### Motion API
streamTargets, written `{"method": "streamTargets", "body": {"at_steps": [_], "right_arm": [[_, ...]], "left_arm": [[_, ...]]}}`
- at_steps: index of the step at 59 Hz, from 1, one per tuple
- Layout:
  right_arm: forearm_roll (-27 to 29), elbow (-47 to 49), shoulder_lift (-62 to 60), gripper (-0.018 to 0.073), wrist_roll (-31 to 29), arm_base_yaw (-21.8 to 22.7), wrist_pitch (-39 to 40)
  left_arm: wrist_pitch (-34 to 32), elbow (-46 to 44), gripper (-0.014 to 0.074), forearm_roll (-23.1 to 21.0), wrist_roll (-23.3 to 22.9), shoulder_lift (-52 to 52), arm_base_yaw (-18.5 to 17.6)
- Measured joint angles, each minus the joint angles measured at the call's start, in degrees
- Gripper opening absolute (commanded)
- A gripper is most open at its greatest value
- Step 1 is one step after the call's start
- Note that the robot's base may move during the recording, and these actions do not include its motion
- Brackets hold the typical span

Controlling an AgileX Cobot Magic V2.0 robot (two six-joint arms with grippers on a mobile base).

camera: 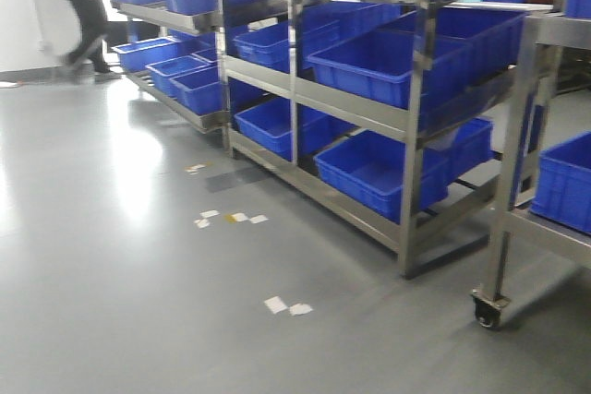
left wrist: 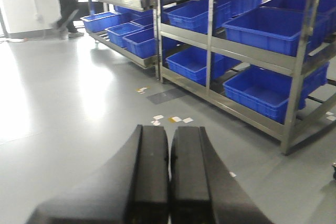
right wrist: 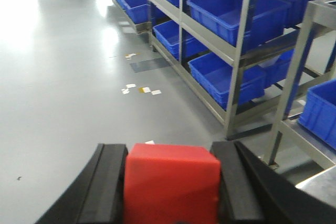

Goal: Pick red cube and place on left shelf
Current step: 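Drive the base away from the table, turning toward the room, then drive forward across the floor toward the rack of blue bins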

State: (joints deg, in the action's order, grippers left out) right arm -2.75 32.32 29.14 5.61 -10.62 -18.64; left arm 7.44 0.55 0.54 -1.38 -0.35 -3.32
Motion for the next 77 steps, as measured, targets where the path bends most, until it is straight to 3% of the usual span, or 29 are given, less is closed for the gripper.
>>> {"method": "streamTargets", "body": {"at_steps": [77], "right_arm": [[0.00,0.00,0.00,0.0056,0.00,0.00,0.00]], "left_arm": [[0.00,0.00,0.0101,0.00,0.00,0.00,0.00]]}}
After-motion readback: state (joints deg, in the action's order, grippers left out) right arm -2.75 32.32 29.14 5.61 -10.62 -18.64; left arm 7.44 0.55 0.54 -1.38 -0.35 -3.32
